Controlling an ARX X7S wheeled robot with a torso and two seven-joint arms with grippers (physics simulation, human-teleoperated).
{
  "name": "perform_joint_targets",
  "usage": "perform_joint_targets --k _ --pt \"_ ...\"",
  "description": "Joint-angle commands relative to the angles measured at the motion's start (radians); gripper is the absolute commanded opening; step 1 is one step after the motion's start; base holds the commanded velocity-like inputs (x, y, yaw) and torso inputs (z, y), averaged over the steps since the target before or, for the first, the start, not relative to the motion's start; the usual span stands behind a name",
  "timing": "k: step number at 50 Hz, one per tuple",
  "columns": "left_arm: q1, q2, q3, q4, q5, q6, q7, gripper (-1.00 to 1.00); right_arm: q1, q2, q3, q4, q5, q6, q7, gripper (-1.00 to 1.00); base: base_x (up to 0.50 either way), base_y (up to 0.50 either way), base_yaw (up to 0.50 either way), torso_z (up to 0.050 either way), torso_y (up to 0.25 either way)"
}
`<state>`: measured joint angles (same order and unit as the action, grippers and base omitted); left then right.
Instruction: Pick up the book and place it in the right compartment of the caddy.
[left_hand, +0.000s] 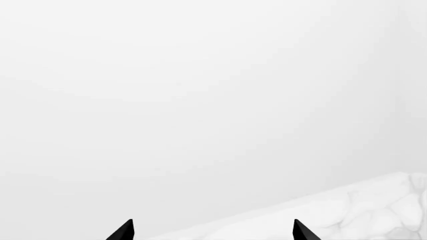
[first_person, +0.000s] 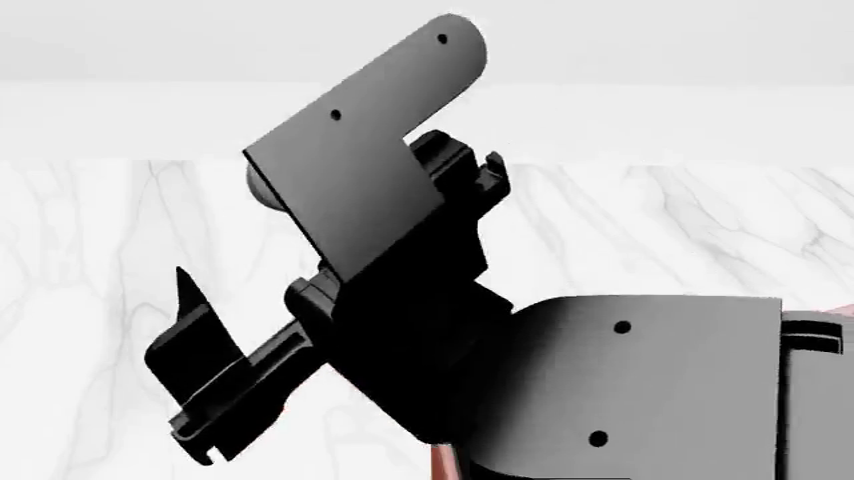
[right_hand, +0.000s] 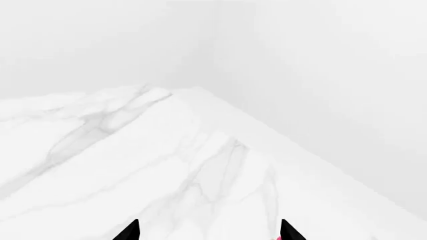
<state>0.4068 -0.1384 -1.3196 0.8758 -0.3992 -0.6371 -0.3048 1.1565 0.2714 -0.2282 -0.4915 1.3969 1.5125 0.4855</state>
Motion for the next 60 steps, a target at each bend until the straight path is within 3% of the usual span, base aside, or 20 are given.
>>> perform_joint_targets --k 1,10,18,21,38,47,60 --pt "0.001 0.000 0.004 -0.001 0.001 0.002 -0.001 1.00 0.053 0.032 -0.155 -0.059 0.426 0.007 0.110 1.00 0.00 0.00 0.00 0.000 0.000" --pt "0.007 0.003 -0.011 -0.007 -0.006 0.006 0.004 1.00 0.029 -0.002 -0.264 -0.224 0.473 0.006 0.051 1.00 0.00 0.00 0.00 0.000 0.000" --pt "0.011 0.008 -0.016 -0.012 -0.008 0.013 0.008 1.00 0.042 0.008 -0.323 -0.266 0.538 -0.041 0.084 1.00 0.00 0.00 0.00 0.000 0.000" --pt "0.009 0.007 -0.006 -0.011 -0.002 0.012 0.004 1.00 0.015 0.004 -0.410 -0.327 0.607 -0.069 0.119 1.00 0.00 0.00 0.00 0.000 0.000" --pt "0.011 0.011 -0.009 -0.016 -0.005 0.023 0.007 1.00 -0.114 0.003 -0.405 -0.366 0.308 0.042 -0.107 1.00 0.00 0.00 0.00 0.000 0.000" --pt "0.013 0.012 -0.008 -0.017 -0.007 0.024 0.007 1.00 -0.118 0.057 -0.442 -0.382 0.112 0.016 -0.251 1.00 0.00 0.00 0.00 0.000 0.000" --pt "0.014 0.014 0.010 -0.025 0.006 0.033 0.005 1.00 -0.116 0.108 -0.519 -0.387 -0.066 -0.038 -0.336 1.00 0.00 0.00 0.00 0.000 0.000"
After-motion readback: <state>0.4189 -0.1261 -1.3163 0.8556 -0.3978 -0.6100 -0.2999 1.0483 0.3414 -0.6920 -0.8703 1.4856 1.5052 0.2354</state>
